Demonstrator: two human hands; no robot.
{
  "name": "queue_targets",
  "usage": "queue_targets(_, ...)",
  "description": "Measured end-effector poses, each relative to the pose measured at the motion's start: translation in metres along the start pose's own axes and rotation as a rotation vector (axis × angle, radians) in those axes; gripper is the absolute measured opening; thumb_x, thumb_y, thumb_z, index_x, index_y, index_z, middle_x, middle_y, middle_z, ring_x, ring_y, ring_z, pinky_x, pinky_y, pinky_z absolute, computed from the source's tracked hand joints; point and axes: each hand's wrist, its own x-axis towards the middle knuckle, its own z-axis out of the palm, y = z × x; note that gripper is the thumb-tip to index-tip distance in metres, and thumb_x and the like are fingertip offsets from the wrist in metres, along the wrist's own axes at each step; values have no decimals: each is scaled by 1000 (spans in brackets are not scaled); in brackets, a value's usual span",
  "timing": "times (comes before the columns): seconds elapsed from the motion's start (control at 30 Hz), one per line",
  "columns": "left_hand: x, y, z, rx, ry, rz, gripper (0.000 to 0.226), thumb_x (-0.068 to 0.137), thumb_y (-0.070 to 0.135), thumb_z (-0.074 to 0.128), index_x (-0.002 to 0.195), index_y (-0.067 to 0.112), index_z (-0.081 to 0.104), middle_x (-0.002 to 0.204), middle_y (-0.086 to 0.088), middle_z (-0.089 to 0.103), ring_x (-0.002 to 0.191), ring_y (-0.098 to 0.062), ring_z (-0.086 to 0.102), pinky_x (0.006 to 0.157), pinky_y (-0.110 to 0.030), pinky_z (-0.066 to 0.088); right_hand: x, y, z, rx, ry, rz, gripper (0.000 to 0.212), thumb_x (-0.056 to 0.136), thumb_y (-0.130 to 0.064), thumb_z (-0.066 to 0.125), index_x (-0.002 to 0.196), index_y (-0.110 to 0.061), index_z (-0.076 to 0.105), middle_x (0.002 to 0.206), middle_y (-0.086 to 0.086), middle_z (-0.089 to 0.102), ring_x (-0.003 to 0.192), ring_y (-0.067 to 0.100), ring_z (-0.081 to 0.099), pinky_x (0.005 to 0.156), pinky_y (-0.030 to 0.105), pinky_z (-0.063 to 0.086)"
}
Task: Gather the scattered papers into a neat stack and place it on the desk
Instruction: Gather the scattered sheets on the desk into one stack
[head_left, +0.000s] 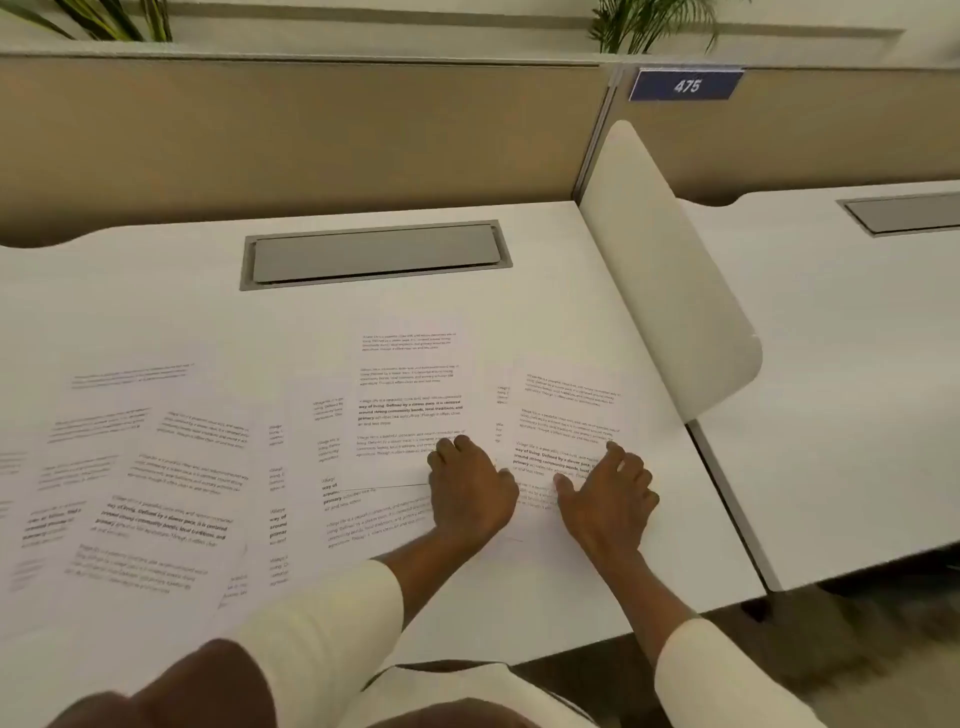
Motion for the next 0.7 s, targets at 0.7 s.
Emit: queue_targets(0.7,-20,58,28,-387,-255,-455,92,89,45,80,152,5,25,158,-14,24,149,-31,33,113,-41,45,23,42,-17,138,-181,270,91,72,-41,99,138,-6,46,137,21,46,131,38,47,90,51,59)
